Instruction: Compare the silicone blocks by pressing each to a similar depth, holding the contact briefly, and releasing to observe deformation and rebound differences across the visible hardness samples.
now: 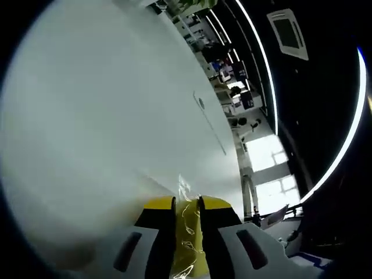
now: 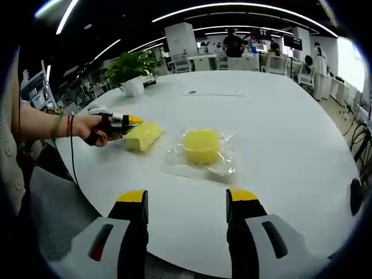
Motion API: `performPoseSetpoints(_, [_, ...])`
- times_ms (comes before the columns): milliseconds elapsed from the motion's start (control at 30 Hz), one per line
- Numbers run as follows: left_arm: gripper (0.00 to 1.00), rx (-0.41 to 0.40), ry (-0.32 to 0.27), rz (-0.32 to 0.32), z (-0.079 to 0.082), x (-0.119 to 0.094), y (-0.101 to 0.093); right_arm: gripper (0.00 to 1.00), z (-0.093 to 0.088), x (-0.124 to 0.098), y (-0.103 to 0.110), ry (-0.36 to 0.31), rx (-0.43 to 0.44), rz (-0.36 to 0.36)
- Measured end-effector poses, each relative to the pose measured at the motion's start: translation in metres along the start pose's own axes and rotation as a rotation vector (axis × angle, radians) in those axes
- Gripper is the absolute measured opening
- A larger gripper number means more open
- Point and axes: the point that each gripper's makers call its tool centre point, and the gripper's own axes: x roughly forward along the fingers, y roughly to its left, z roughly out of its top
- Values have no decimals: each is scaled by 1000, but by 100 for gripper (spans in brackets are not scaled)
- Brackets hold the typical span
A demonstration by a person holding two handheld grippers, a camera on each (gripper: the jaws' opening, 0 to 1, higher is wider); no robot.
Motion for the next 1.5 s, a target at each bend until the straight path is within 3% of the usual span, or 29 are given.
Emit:
performPoseSetpoints(133, [1,-13,-13,-19,2,0,-1,49,-1,2,1,2,-1,3])
performPoseSetpoints(333, [0,-40,-11,-37,-1,1,-2,48,0,3,1,5,-6,2])
performPoseSetpoints(633, [0,55,-10,-29,0,0,-8,48,1,2,-1,4,-6,-1])
performPoseSetpoints(667, [0,98,-25,-26,3,-1,-10,48,1,2,0,3,-5,0])
performPoseSetpoints(800, [0,146,-20,-34,4,-2,-19,48,2,3,1,-1,-6,5])
performPoseSetpoints(1267, [0,210,-14,-71,-1,-13,-41,50,12,-2,9,-33,-33,20])
performPoseSetpoints(1500, [0,223,-10,-114,-7,-21,-61,52,19,-13,13,-61,-48,19])
